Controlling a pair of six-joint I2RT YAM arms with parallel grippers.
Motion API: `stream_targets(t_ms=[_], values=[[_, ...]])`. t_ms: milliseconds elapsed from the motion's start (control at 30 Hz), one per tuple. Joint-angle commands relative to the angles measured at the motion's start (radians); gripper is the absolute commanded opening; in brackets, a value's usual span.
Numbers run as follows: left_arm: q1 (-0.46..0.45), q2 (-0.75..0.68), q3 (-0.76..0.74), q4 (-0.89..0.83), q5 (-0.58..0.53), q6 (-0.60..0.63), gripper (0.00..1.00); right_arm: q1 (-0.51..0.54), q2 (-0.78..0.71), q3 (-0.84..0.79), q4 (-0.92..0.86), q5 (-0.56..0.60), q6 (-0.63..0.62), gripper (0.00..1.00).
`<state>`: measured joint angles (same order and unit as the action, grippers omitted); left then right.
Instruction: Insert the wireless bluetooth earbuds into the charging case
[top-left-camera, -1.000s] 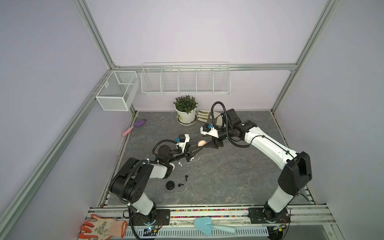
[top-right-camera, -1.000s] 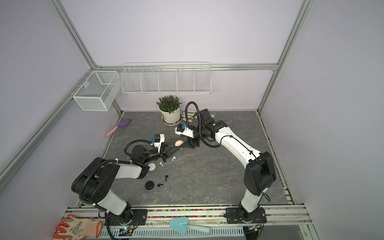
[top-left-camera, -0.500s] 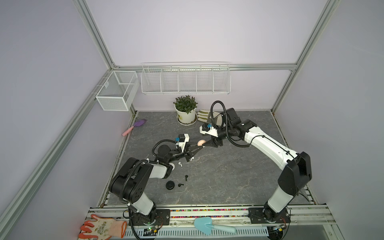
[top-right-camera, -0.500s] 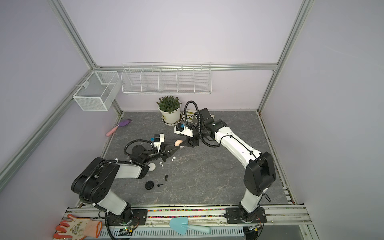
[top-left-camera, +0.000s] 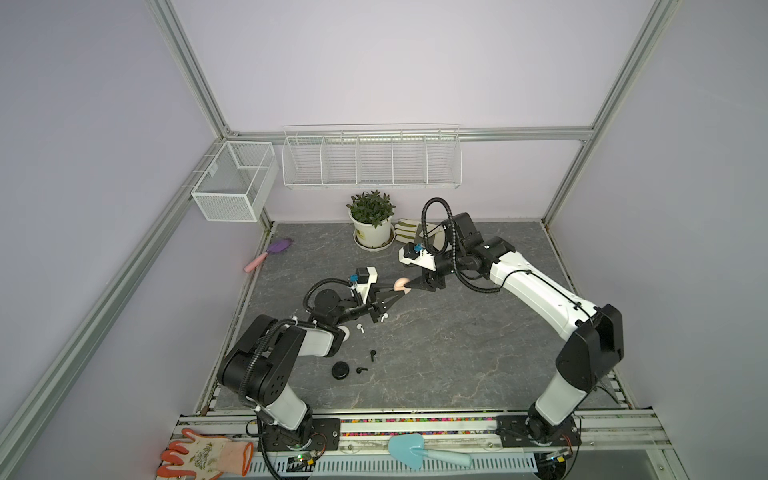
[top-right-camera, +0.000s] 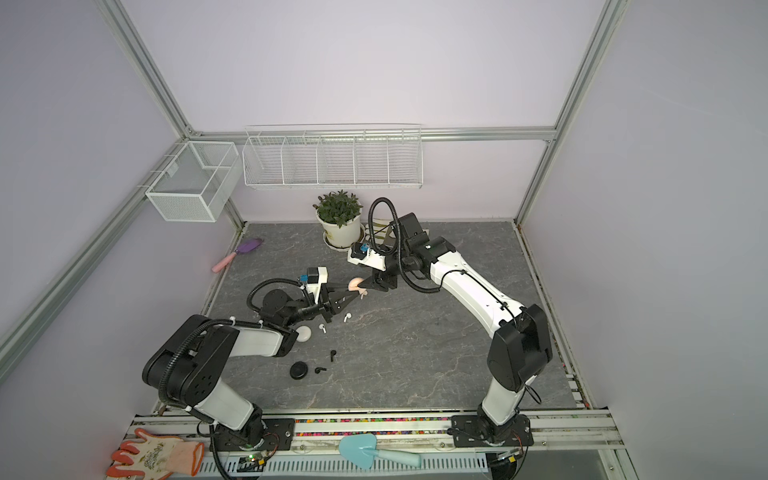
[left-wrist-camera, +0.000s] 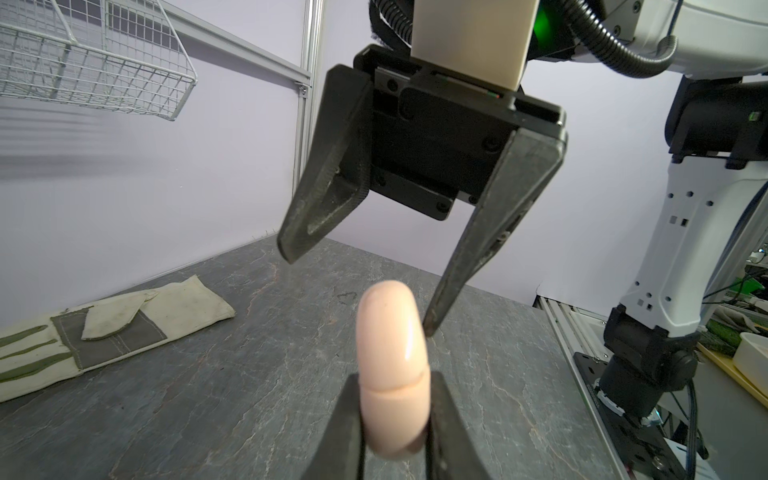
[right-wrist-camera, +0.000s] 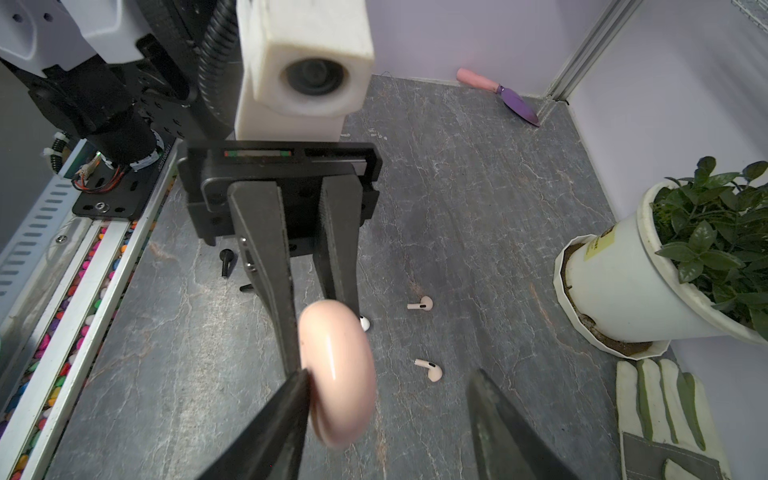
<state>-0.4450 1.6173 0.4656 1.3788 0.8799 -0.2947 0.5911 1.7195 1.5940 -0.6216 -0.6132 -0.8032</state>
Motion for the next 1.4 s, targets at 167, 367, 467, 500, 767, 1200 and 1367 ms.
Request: stream_targets(t_ms=[167,367,467,500,767,1200,1367], values=[[0.0,-0.013,-0.021,0.036,0.027,0.003,0.0,0.002,0.015,0.046,0.029,0.007,0.021,0.65],[0.001,-0.014,-0.025,0.036,0.027,0.004,0.0,0.003,0.02,0.05,0.029,0.006,0.032,0.68],[0.002,-0.017,-0.025,0.035,0.028,0.0,0.0,0.002,0.034,0.059,0.024,0.011,0.034,0.69],[0.002,-0.019,-0.026,0.035,0.024,0.002,0.0,0.001,0.037,0.065,0.013,0.01,0.034,0.69],[0.004,-0.016,-0.022,0.035,0.025,-0.001,0.0,0.012,-0.038,-0.007,0.002,-0.071,-0.046,0.71],[0.005,-0.013,-0.018,0.035,0.032,-0.009,0.0,0.018,-0.02,-0.093,0.129,-0.01,-0.056,0.7],[0.004,-0.01,-0.02,0.035,0.034,-0.008,0.0,0.015,-0.03,-0.094,0.157,0.009,-0.032,0.69]])
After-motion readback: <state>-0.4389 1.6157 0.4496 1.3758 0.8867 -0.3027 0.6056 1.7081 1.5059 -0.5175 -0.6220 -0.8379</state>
